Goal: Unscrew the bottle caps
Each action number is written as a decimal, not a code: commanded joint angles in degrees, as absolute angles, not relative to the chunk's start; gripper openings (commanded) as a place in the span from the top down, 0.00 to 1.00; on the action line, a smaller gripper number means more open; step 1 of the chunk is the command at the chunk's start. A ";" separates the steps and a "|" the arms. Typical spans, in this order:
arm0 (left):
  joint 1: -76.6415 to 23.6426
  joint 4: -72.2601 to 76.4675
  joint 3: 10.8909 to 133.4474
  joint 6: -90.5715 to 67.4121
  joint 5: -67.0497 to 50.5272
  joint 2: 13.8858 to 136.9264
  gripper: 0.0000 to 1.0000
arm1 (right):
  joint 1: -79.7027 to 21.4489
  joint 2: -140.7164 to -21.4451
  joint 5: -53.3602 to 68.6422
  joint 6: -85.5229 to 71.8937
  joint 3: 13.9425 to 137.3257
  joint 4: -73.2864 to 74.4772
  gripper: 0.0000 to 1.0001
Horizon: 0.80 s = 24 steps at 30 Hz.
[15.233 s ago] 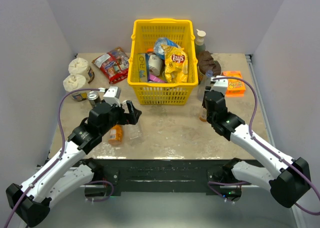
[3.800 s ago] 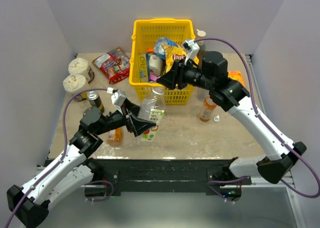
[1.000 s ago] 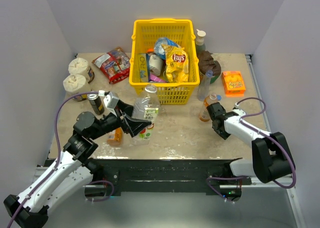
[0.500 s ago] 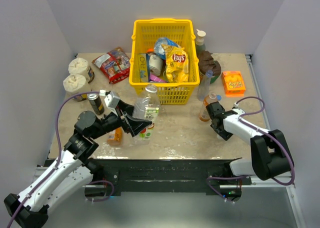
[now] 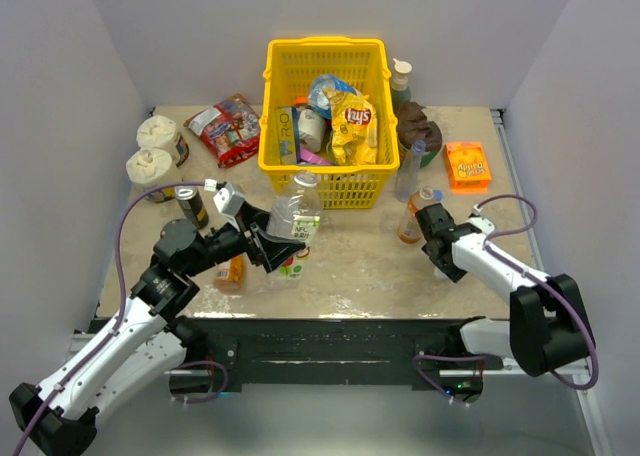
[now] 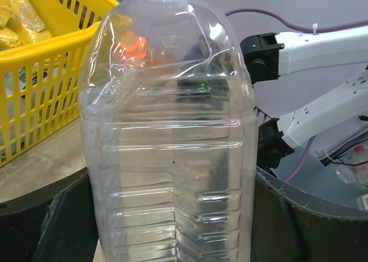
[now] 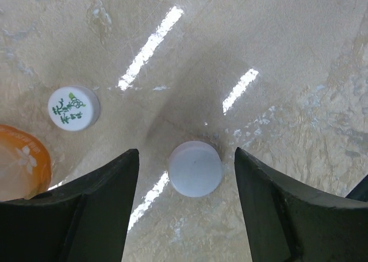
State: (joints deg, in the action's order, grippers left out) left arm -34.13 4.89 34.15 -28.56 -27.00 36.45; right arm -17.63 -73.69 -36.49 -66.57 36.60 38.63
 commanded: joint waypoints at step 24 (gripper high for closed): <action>-33.75 5.18 37.97 -25.49 -31.72 39.81 0.78 | -17.75 -47.53 -36.43 -48.29 63.98 34.15 0.28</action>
State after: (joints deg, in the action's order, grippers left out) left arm -34.13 3.22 34.79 -26.35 -29.78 39.29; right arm -17.63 -44.40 -42.13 -62.28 58.13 48.27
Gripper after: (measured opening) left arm 0.889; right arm 0.707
